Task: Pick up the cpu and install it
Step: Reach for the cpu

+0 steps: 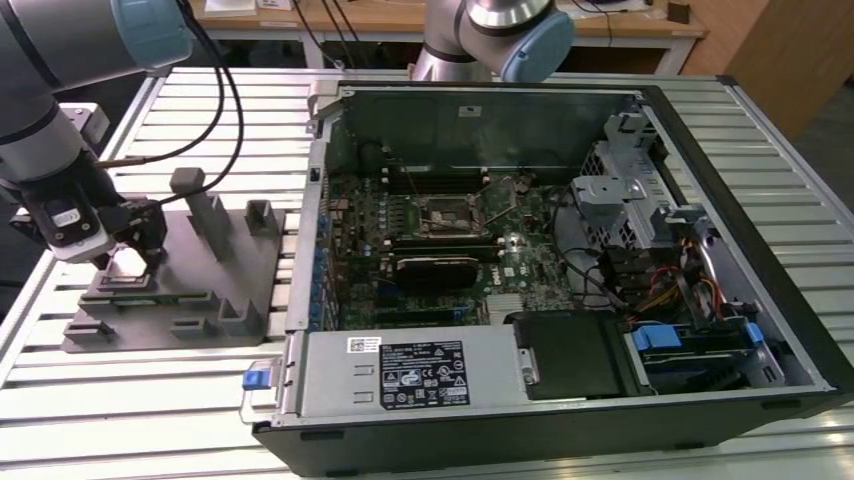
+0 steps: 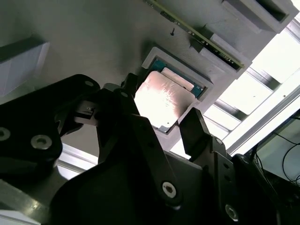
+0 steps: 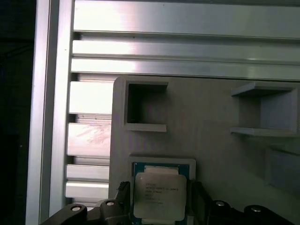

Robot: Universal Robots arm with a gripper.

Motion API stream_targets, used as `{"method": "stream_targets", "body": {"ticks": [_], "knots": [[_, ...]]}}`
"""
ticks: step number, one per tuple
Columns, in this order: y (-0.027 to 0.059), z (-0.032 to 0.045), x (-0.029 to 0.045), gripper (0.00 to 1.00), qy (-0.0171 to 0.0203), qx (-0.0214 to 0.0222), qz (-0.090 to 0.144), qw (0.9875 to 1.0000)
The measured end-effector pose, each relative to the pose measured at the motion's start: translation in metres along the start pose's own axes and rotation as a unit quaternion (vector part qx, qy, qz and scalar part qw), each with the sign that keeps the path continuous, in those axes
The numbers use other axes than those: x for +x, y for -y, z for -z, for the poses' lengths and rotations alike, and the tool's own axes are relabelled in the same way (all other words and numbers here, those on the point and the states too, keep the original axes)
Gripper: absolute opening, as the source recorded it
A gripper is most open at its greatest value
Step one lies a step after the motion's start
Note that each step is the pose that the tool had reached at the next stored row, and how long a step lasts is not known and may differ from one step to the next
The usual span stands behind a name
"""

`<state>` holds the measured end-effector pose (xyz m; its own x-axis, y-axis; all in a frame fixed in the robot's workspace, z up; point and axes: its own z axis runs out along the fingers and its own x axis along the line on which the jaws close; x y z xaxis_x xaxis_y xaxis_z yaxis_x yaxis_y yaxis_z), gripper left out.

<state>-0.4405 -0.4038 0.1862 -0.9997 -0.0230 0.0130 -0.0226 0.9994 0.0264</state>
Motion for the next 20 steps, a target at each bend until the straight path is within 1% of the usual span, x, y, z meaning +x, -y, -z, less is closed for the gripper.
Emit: {"method": "stream_targets", "body": {"ticks": [1,2,3,4,6,8,10,12,20], "knots": [[0.0,0.0,0.0,0.63,0.0,0.0,0.0,1.0],[0.0,0.0,0.0,0.57,-0.0001,0.0,0.0,1.0],[0.0001,0.0,0.0,0.57,-0.0001,0.0001,0.0,1.0],[0.0001,0.0,0.0,0.53,-0.0001,0.0001,0.0,1.0],[0.0001,0.0008,0.0001,0.53,0.0001,0.0,0.0,1.0],[0.0,0.0041,0.0001,0.53,0.0001,0.0,0.0,1.0],[-0.0002,0.01,0.0002,0.53,0.0,0.0,0.0,1.0],[-0.0004,0.0176,0.0002,0.53,0.0001,0.0,0.0,1.0],[-0.0013,0.0542,0.0007,0.53,0.0,0.0,0.0,1.0]]}}
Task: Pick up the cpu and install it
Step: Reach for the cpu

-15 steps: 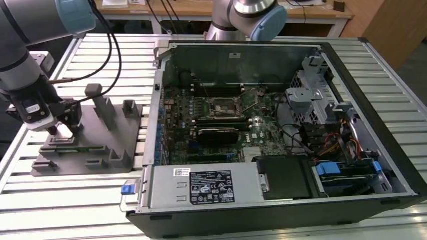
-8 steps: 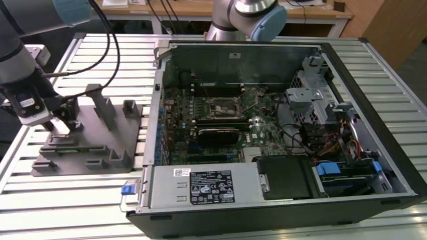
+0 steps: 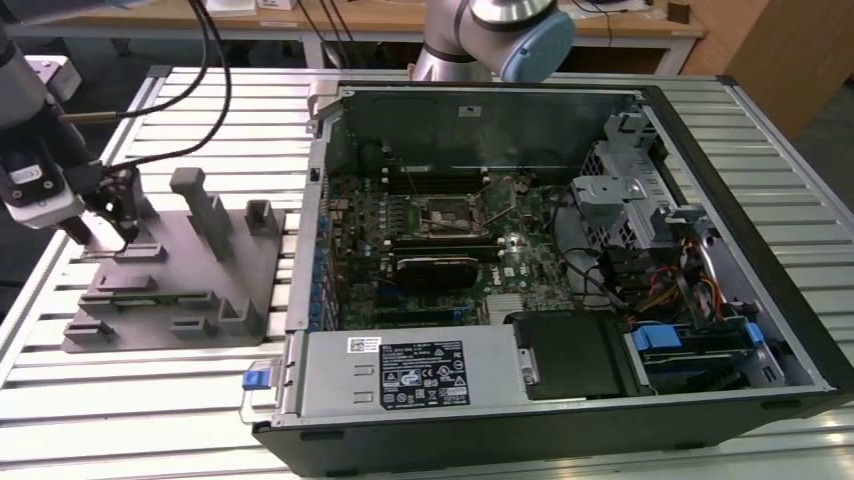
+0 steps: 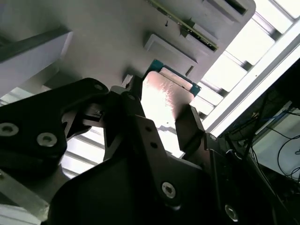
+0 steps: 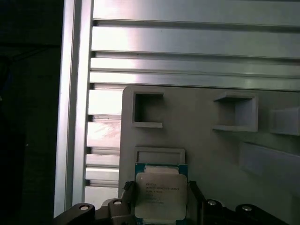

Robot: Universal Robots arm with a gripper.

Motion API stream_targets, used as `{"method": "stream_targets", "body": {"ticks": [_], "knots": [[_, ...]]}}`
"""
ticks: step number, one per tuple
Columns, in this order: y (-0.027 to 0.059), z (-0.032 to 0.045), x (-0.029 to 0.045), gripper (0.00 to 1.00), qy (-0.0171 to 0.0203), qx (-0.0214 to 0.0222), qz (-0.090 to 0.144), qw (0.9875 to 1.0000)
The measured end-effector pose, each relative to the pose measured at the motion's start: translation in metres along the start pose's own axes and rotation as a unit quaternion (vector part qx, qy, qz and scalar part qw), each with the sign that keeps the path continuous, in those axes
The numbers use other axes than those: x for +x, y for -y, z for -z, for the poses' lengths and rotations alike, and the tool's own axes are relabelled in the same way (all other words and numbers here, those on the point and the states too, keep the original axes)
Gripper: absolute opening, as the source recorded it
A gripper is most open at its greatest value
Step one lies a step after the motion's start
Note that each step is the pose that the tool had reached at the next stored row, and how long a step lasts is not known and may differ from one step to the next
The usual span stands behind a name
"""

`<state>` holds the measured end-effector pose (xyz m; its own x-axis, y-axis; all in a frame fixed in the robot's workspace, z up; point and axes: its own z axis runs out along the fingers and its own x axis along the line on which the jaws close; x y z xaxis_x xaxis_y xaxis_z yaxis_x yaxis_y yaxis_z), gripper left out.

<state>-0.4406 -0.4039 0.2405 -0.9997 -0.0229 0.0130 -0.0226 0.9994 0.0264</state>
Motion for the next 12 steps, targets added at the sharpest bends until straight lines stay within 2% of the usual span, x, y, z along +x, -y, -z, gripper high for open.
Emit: {"method": "stream_targets", "body": {"ticks": [12], "knots": [[-0.0015,0.0544,0.0007,0.53,0.0,0.0,0.0,1.0]]}}
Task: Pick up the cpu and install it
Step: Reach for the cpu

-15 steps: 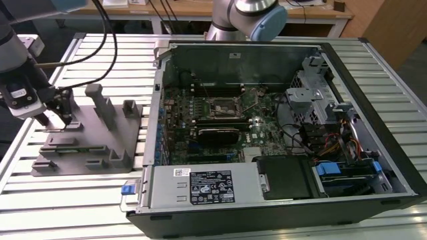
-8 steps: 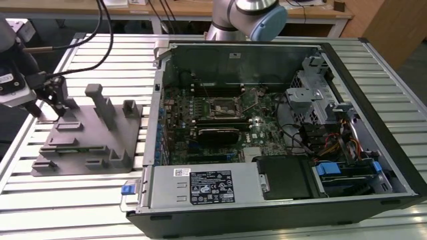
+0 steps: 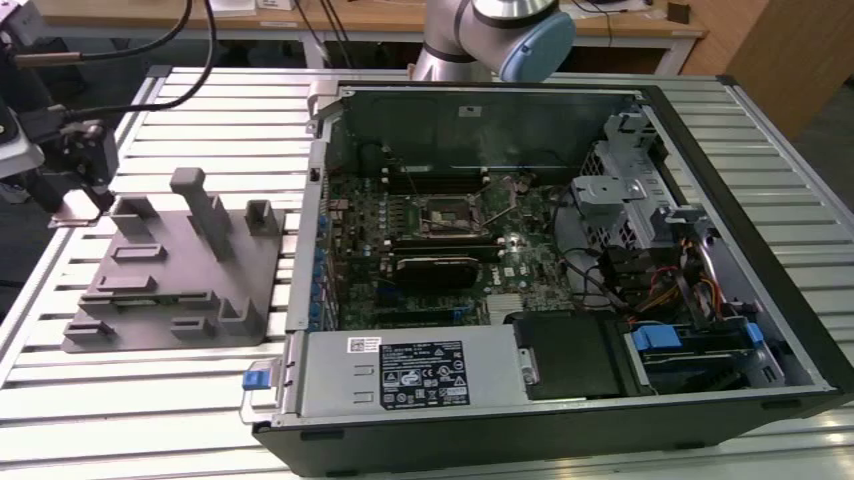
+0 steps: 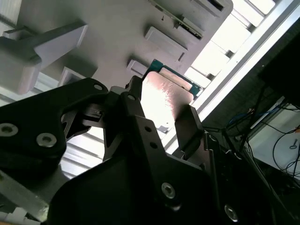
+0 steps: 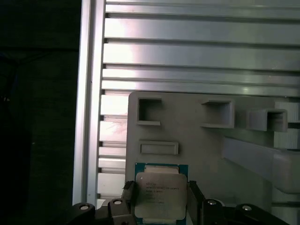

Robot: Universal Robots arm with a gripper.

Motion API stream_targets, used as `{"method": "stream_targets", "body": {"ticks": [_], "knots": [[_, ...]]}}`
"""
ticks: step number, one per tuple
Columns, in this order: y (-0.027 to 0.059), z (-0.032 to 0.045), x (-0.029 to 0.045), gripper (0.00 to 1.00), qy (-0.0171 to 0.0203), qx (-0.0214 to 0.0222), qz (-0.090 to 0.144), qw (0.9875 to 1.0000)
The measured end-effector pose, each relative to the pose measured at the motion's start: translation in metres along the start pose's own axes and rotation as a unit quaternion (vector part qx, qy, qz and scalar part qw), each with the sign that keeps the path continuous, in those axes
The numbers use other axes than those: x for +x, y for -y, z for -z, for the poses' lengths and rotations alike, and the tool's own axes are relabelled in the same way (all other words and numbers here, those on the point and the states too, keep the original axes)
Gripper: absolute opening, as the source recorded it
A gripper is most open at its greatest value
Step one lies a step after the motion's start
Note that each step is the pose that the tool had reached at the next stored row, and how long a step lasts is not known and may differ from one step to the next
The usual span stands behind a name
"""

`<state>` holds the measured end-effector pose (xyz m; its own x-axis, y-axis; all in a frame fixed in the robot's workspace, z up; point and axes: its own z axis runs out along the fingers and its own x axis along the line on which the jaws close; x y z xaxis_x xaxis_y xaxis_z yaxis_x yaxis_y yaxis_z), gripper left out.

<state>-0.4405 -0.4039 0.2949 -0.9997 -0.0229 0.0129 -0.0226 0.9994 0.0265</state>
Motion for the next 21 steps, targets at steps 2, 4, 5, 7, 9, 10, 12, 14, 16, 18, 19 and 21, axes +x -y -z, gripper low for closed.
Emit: {"method": "stream_targets", "body": {"ticks": [2,4,5,7,9,10,12,14,16,18,19,21], "knots": [[-0.0002,0.009,0.0001,0.53,0.0,0.0,0.0,1.0],[-0.0005,0.0183,0.0002,0.53,-0.0001,0.0001,0.0,1.0],[-0.0006,0.0228,0.0003,0.53,-0.0001,0.0,0.0,1.0],[-0.0008,0.0317,0.0004,0.53,-0.0001,0.0001,0.0,1.0],[-0.0011,0.0411,0.0005,0.53,0.0,0.0,0.0,1.0],[-0.0012,0.0456,0.0006,0.53,0.0,0.0,0.0,1.0],[-0.0014,0.0546,0.0007,0.53,0.0,0.0,0.0,1.0],[-0.0017,0.0636,0.0008,0.53,0.0,0.0,0.0,1.0],[-0.0019,0.0726,0.0009,0.53,-0.0001,0.0,0.0,1.0],[-0.0022,0.082,0.0011,0.53,0.0,0.0,0.0,1.0],[-0.0023,0.0865,0.0011,0.53,0.0,0.0,0.0,1.0],[-0.0025,0.0953,0.0012,0.53,-0.0001,0.0,0.0,1.0]]}}
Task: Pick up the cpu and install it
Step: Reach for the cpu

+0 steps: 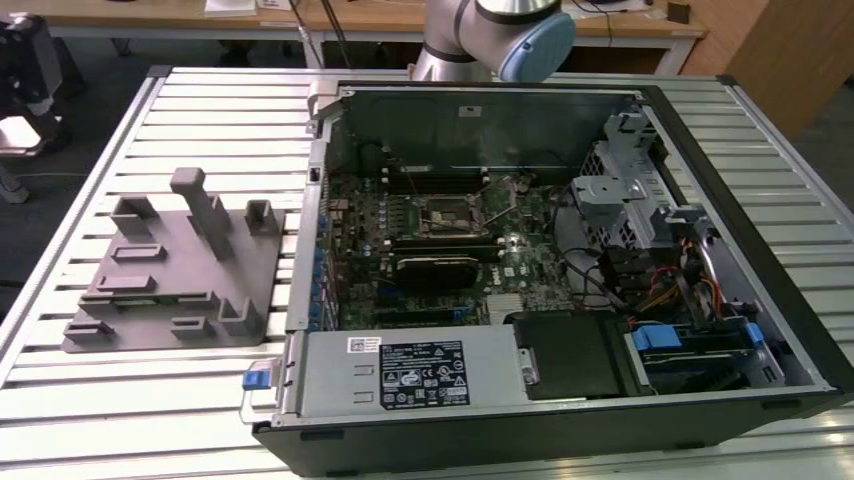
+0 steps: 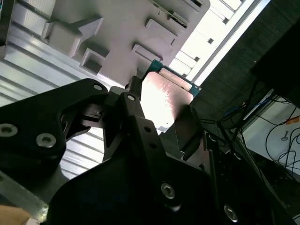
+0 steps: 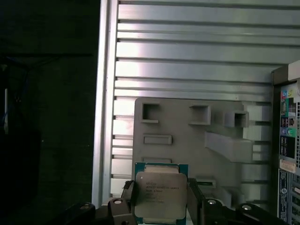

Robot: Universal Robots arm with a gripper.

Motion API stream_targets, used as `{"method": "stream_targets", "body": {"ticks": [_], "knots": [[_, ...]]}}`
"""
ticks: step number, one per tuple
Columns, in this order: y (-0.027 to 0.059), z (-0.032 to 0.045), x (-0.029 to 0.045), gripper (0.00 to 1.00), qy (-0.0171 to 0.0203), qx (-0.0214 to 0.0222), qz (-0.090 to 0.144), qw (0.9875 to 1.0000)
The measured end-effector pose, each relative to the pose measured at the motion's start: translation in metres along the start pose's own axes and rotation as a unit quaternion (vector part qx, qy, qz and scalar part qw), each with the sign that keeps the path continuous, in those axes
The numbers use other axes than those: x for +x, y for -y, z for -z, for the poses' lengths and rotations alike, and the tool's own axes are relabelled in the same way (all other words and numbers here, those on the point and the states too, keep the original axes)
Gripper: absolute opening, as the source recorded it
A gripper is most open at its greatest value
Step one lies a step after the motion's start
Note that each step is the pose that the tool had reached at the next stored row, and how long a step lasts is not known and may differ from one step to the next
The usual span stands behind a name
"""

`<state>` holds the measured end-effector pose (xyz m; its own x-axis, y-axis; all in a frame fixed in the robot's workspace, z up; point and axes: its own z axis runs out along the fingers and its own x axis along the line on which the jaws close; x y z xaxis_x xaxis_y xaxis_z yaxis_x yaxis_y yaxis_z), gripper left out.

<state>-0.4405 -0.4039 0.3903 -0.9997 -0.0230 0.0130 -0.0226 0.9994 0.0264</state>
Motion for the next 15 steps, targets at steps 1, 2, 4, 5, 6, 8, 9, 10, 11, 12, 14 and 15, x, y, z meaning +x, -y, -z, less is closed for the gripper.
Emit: {"method": "stream_targets", "body": {"ticks": [1,2,4,5,6,8,9,10,11,12,14,15], "knots": [[-0.0001,0.0046,0.0001,0.53,0.0001,0.0,0.0,1.0],[-0.0002,0.0091,0.0001,0.53,0.0,0.0,0.0,1.0],[-0.0005,0.0185,0.0002,0.53,0.0001,0.0,0.0,1.0],[-0.0006,0.023,0.0003,0.53,0.0,-0.0001,0.0,1.0],[-0.0007,0.0259,0.0003,0.53,0.0,-0.0001,0.0,1.0],[-0.0007,0.0259,0.0003,0.53,0.0002,-0.0002,0.0,1.0],[-0.0007,0.026,0.0003,0.53,0.0002,-0.0002,0.0,1.0],[-0.0007,0.026,0.0003,0.53,0.0002,-0.0002,0.0,1.0],[-0.0007,0.0262,0.0003,0.53,0.0001,-0.0001,0.0,1.0],[-0.0007,0.0262,0.0003,0.53,0.0001,-0.0003,0.0,1.0],[-0.0006,0.0265,-0.003,0.53,-0.0001,-0.0004,0.0,1.0],[-0.0005,0.0264,-0.0068,0.53,0.0001,-0.0005,0.0,1.0]]}}
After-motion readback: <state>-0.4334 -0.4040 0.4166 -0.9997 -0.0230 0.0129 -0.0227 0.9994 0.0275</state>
